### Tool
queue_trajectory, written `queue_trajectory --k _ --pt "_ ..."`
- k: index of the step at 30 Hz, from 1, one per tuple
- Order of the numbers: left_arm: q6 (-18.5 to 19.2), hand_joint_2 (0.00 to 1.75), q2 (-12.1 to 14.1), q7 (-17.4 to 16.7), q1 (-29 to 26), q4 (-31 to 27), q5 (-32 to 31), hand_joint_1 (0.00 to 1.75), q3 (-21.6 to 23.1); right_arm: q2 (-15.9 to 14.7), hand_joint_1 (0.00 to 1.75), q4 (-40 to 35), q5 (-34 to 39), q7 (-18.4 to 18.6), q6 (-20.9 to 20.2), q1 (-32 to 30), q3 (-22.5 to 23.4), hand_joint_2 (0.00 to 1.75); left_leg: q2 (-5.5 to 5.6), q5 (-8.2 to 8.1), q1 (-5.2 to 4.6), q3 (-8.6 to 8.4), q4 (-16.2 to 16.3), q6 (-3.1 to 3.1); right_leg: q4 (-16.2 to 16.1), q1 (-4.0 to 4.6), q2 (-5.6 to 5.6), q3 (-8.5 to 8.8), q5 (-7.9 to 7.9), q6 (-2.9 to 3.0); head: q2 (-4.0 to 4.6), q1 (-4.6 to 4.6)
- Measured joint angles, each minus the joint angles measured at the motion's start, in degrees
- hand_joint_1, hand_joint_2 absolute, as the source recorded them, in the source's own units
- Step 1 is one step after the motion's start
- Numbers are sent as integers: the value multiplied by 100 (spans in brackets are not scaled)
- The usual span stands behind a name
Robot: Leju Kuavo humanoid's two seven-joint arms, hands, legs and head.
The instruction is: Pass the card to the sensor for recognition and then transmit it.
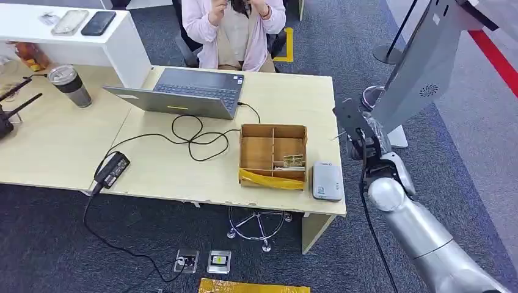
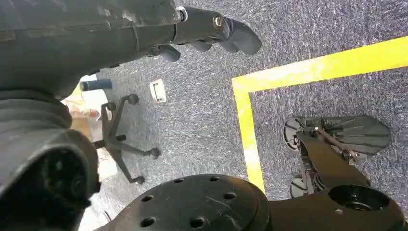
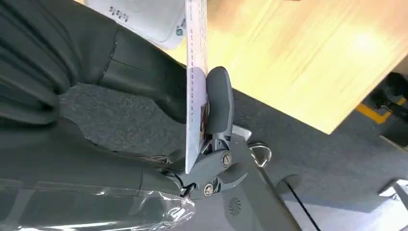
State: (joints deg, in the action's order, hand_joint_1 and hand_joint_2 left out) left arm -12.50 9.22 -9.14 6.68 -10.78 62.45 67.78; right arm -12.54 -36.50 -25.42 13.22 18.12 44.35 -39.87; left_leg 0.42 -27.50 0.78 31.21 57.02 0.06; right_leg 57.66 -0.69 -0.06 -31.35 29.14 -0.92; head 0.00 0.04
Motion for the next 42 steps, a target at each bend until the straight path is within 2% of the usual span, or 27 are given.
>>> queue_trajectory --k 5,11,21,38,39,40,42 --pt "48 0 2 18 1 0 -61 0 9 195 175 7 101 -35 72 161 -72 175 0 0 0 0 0 0 0 0 1 0 0 0 0 -2" --pt "46 0 26 101 5 0 -79 0 96 489 175 136 142 -319 258 248 -181 175 0 0 1 0 0 -1 1 2 1 -2 0 0 0 -2" --pt "-37 0 63 140 3 0 7 0 101 890 175 345 157 -345 306 553 -348 175 -1 1 2 0 0 -2 2 3 0 -2 0 0 0 -2" --pt "-9 0 87 136 1 0 52 0 101 933 175 599 129 -177 437 682 -446 175 -1 1 2 -1 0 -2 1 2 3 -3 0 0 0 -2" --pt "-9 0 87 133 1 0 52 0 101 931 157 608 136 -175 444 682 -446 175 -1 1 2 -1 0 -2 1 2 3 -3 0 0 0 -2" --pt "-9 0 90 131 1 0 52 0 101 927 0 614 140 -166 444 681 -446 0 -1 1 2 -1 0 -2 1 2 3 -3 0 0 0 -2" --pt "-15 0 94 114 1 0 52 0 101 922 0 632 116 -160 446 681 -455 0 -1 1 2 -1 0 -2 1 2 3 -3 0 0 0 -2"
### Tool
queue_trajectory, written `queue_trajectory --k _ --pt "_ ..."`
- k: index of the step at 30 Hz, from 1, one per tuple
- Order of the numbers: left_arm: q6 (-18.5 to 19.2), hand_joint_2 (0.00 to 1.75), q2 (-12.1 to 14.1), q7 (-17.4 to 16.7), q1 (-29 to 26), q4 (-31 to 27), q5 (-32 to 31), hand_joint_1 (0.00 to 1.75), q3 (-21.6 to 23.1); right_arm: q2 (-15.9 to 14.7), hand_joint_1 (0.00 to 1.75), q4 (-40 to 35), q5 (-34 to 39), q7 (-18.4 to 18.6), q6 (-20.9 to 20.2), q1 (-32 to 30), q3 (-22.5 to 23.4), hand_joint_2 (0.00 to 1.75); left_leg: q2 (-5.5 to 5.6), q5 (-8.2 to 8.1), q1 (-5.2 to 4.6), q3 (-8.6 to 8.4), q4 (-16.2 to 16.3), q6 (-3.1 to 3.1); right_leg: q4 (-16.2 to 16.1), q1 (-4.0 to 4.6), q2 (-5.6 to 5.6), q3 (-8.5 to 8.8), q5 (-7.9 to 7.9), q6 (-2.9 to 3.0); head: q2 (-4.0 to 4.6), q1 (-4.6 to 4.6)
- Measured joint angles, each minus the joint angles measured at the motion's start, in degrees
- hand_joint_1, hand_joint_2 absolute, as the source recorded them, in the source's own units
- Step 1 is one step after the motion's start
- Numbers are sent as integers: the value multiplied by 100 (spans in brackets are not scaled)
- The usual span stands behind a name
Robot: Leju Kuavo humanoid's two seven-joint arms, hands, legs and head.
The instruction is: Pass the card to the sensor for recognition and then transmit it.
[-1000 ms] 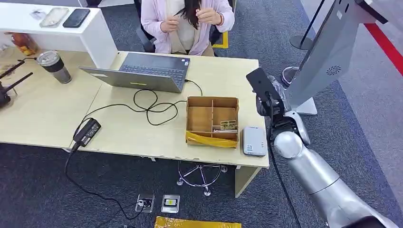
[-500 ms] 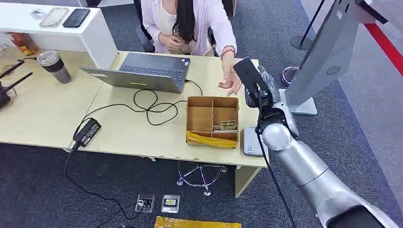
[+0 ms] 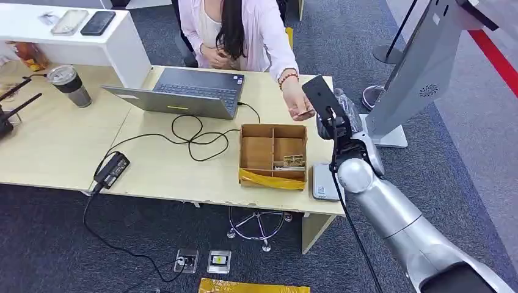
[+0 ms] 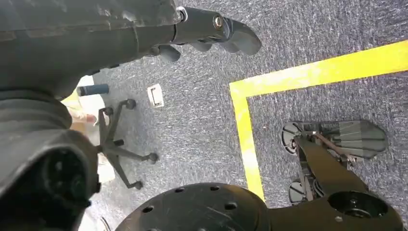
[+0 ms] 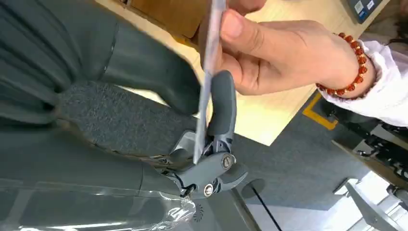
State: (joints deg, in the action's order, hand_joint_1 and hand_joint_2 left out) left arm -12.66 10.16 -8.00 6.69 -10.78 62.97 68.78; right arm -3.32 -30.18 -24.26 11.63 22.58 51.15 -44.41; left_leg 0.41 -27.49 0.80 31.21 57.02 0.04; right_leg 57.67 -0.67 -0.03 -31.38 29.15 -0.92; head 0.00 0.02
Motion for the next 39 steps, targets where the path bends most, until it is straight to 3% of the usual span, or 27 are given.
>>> queue_trajectory --k 4,18,19,22,28,34,39 --pt "-28 0 2 -24 0 0 24 0 0 -9 0 42 94 -282 151 -4 -24 0 -1 0 0 0 0 0 0 0 2 -1 0 0 0 0" --pt "4 0 2 -151 -2 0 81 0 0 -35 0 146 157 -542 96 -112 -46 0 0 0 0 0 0 0 0 0 0 -2 0 0 0 2" --pt "7 0 2 -160 -2 0 90 0 0 -63 0 92 173 -524 94 -170 -44 175 0 0 0 1 0 0 0 0 -1 -2 0 0 0 0" --pt "26 0 4 -160 -4 0 140 0 0 -173 0 -167 159 -461 22 -352 -37 175 0 0 0 1 0 0 -1 0 1 -2 0 0 0 0" --pt "15 0 13 -149 -4 0 149 0 0 -404 0 -1025 -299 0 -122 -745 -70 175 -2 -1 0 1 0 -1 -1 0 2 -3 0 0 0 0" --pt "7 0 13 -149 -1 0 109 0 0 -501 0 -1742 -1477 559 -262 -943 -358 175 -7 -1 2 0 -1 -1 0 2 4 -2 0 0 0 2" --pt "4 0 9 -92 -1 0 81 0 0 -468 0 -1950 -2188 699 -258 -1017 -647 175 -7 -1 2 0 -1 -1 0 2 3 -1 0 0 0 -2"
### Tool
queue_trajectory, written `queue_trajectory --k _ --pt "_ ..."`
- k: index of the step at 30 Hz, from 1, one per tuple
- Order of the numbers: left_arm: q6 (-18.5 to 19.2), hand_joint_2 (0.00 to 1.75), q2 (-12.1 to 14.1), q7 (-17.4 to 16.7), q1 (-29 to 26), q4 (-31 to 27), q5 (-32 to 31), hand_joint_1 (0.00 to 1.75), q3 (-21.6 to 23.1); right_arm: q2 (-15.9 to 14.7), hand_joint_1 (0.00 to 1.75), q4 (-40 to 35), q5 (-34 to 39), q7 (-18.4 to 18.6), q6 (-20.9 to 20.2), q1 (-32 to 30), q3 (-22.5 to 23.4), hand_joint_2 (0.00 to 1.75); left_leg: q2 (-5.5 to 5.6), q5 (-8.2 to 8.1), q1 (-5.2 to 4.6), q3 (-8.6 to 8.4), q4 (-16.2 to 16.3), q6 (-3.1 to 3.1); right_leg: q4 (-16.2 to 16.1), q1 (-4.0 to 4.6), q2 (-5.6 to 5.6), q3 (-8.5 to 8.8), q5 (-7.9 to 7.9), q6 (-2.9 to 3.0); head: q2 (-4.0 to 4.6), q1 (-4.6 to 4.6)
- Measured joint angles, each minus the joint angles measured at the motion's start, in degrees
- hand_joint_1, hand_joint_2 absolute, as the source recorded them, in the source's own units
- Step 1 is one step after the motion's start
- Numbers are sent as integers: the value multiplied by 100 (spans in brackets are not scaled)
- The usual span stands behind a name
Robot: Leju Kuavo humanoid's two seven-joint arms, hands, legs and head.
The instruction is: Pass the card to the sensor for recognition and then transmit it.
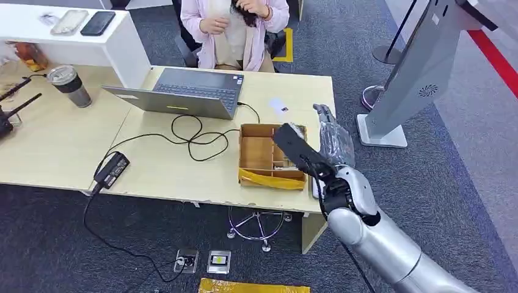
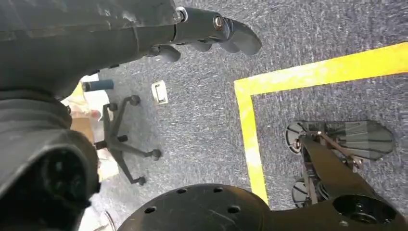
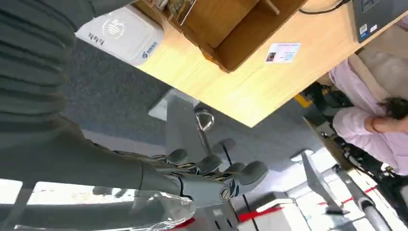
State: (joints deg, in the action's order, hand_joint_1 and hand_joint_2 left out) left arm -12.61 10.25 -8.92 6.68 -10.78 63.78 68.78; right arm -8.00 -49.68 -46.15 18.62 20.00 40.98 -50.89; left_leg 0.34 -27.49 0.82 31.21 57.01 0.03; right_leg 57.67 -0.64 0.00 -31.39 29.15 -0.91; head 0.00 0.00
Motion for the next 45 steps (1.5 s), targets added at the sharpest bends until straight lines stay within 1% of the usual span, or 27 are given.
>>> queue_trajectory --k 3,7,12,18,21,24,29,32,35,45 --pt "-7 0 0 22 2 0 -15 0 0 98 0 2 -218 4 -9 -46 -126 175 -1 0 0 0 0 0 0 0 1 -1 0 0 0 4" --pt "11 0 -2 72 1 0 -39 0 0 184 0 44 -426 20 -125 -102 -251 175 -1 0 0 1 0 0 0 0 0 -1 0 0 0 2" --pt "50 0 -2 107 1 0 -72 0 0 332 0 297 -334 -87 -367 -113 -356 175 -1 0 0 1 0 0 0 0 0 -1 0 0 0 2" --pt "63 0 0 114 1 0 -72 0 0 494 0 669 -275 -164 -404 -109 -415 175 -1 0 0 1 0 0 0 0 0 -1 0 0 0 2" --pt "70 0 2 114 1 0 -70 0 0 579 0 837 -157 -225 -549 -87 -415 175 -1 0 0 1 0 0 0 0 1 -1 0 0 0 2" --pt "68 0 2 114 1 0 -30 0 0 667 0 995 -111 -230 -700 -62 -417 175 -1 0 0 1 0 0 0 0 -1 -2 0 0 0 2" --pt "61 0 2 146 1 0 -11 0 0 793 0 1248 -78 -184 -796 -16 -419 175 -1 0 0 1 0 0 0 0 0 -1 0 0 0 2" --pt "-37 0 0 317 -1 0 344 0 -18 859 0 1421 149 -232 -916 18 -406 175 -1 0 0 1 0 0 0 0 0 -1 0 0 0 2" --pt "-70 0 0 437 -4 0 571 0 -39 911 0 1578 226 -234 -925 35 -387 175 -1 0 0 1 0 0 0 0 -1 -1 0 0 0 2" --pt "-50 0 -2 409 -9 0 603 0 -129 1086 0 1941 186 -81 -962 71 -384 175 -1 0 0 1 0 0 0 0 1 -2 0 0 0 2"
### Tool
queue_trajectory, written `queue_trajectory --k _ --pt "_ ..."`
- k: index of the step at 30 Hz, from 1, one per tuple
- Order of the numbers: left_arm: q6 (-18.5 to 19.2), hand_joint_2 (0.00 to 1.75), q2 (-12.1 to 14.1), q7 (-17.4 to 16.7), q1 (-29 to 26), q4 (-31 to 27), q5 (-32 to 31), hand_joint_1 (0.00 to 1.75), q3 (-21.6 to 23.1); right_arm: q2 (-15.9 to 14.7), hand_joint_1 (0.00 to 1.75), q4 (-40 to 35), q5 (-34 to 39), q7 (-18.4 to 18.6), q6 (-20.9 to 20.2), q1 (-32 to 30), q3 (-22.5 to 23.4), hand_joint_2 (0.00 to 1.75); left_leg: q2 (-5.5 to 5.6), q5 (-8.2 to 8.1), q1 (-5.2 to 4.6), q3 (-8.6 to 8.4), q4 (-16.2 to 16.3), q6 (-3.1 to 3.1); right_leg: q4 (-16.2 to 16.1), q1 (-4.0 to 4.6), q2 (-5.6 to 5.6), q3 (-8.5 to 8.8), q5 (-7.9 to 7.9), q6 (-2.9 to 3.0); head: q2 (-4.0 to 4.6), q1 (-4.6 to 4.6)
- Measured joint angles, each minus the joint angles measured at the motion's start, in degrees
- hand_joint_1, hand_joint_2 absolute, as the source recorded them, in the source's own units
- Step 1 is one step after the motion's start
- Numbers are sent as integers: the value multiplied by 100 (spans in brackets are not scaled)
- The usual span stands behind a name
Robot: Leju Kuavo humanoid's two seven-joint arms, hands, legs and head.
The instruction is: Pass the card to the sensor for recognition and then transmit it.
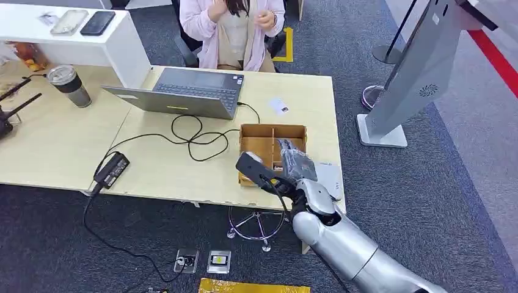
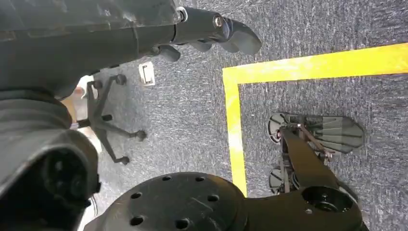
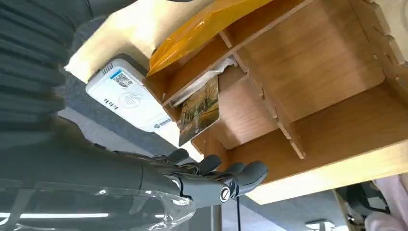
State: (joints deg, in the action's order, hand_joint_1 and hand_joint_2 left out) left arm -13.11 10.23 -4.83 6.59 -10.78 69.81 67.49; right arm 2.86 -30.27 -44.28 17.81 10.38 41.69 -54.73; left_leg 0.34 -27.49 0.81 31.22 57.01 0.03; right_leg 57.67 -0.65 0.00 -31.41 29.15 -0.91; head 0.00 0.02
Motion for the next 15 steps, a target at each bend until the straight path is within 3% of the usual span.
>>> queue_trajectory --k 15 --pt "-31 0 -7 -81 -2 0 -42 0 0 177 0 323 -175 170 4 39 0 175 0 0 0 0 0 0 0 0 0 0 0 0 0 0"
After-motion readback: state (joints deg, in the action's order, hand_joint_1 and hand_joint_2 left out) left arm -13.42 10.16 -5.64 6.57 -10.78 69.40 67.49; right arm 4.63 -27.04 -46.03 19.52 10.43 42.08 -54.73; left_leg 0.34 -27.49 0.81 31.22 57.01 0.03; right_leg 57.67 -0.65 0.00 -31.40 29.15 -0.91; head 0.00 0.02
